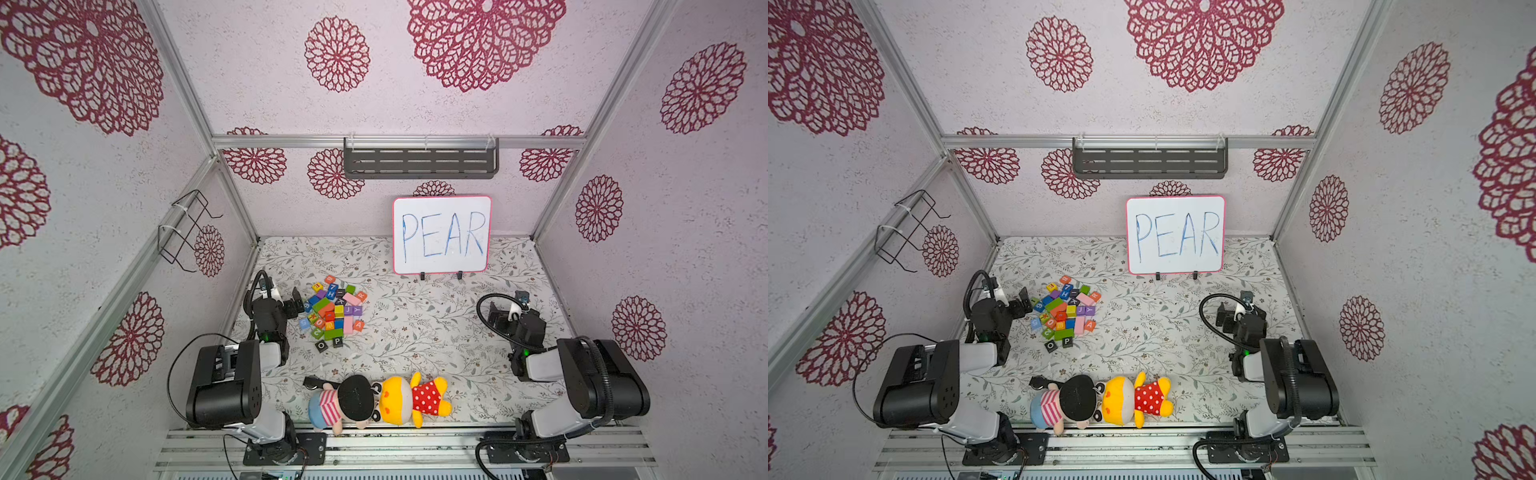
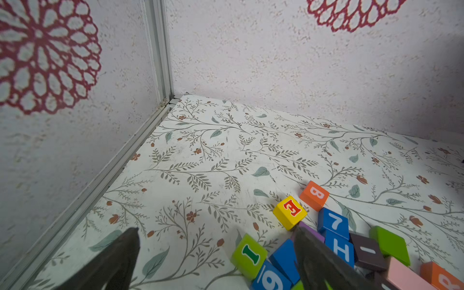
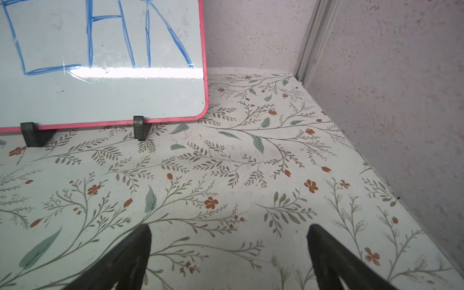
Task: Spell the uppercase word “pear” with letter blocks
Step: Pick up the letter block from the center of the board.
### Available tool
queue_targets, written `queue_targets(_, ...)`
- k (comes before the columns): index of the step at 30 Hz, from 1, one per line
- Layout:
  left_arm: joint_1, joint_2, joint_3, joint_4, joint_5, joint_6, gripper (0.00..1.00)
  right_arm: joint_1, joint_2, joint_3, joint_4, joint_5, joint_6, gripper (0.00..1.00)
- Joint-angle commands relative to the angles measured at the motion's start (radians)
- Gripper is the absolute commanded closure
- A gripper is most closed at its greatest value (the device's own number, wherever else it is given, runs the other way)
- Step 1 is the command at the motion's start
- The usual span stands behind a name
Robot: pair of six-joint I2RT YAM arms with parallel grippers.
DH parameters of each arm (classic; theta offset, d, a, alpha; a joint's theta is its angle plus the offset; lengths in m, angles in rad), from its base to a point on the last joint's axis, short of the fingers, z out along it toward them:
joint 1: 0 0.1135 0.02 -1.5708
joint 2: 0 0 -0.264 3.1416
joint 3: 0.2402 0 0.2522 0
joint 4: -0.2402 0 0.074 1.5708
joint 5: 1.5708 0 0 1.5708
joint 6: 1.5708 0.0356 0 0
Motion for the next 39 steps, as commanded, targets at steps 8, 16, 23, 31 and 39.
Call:
queue_targets(8,0.007,-0.004,-0.007,0.015,0.01,0.005,0.02,0.001,-0.018,0.003,0.058,0.003,0.016,0.01)
queue_targets(16,0.003,-0.001,-0.005,0.014,-0.004,0.005,0.02,0.001,-0.017,0.008,0.05,0.005,0.015,0.01)
queue_targets(23,-0.019,-0.003,-0.009,0.02,-0.043,0.019,0.02,0.001,-0.018,0.005,0.054,0.005,0.015,0.01)
queue_targets(31,-0.106,-0.101,0.02,-0.096,-0.318,0.024,0.02,0.088,-0.142,0.039,-0.101,0.139,-0.035,0.01)
queue_targets(39,-0.369,-0.185,0.269,-0.69,-0.729,-0.037,0.02,0.422,-0.081,0.349,-0.597,0.66,-0.08,0.01)
